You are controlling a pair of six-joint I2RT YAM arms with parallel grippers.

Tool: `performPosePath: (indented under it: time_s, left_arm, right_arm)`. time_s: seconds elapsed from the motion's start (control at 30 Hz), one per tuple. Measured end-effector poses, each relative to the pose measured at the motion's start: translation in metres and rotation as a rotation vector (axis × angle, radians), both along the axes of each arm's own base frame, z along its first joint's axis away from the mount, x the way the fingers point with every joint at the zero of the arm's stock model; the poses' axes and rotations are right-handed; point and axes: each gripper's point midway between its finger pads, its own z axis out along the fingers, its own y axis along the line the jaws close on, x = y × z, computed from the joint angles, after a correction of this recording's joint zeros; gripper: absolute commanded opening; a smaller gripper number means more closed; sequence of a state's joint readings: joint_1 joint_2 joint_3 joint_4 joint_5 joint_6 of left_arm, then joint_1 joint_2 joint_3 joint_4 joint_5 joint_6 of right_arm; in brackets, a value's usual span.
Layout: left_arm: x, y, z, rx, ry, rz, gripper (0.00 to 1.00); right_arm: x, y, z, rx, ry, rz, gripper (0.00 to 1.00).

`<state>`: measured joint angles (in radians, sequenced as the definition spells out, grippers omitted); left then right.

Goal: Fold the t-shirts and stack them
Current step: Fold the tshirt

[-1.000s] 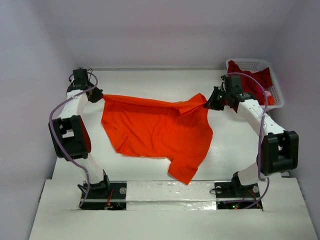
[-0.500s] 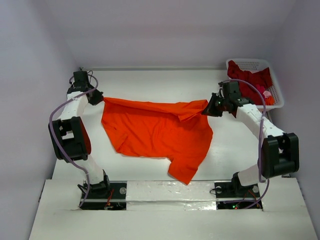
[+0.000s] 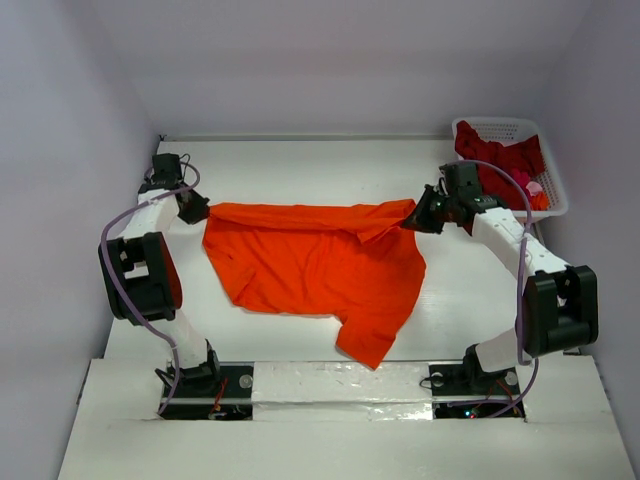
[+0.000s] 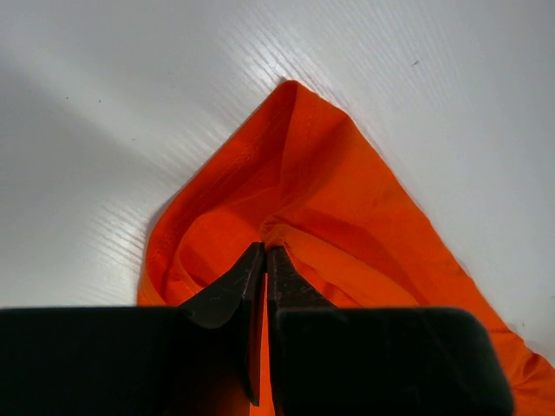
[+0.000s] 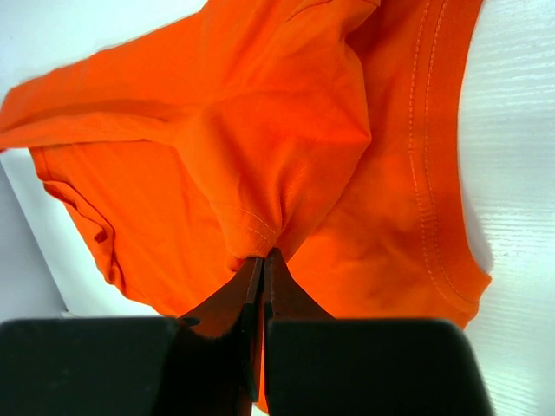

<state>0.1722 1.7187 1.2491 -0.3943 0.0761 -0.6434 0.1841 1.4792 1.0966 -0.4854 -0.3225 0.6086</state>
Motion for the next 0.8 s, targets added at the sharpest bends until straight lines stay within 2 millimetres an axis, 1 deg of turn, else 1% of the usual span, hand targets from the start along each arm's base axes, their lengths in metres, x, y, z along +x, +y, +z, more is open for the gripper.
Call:
performPosePath:
  time_s: [0.17,0.3,0.4,0.53,0.8]
  left_arm:
    - [-0.009,-0.001,-0.012,-0.002,0.032,0.000,0.00]
    - [-0.017,-0.002,-0.021,-0.006,0.059,-0.002,0.00]
    - [-0.019,-0.003,-0.023,-0.006,0.065,-0.002,0.00]
    - [-0.022,-0.003,-0.026,-0.005,0.073,-0.004,0.00]
    - [-0.030,-0.003,-0.037,-0.004,0.104,-0.002,0.00]
  right_arm:
    - [0.000,0.001,-0.002,0.024,0.016,-0.031,0.00]
    - [-0.007,0.001,-0.015,0.032,0.059,-0.054,0.00]
    - [-0.014,0.000,-0.025,0.038,0.095,-0.074,0.00]
    - [-0.018,0.000,-0.033,0.053,0.126,-0.102,0.00]
    - [-0.020,-0.004,-0.040,0.062,0.167,-0.182,0.00]
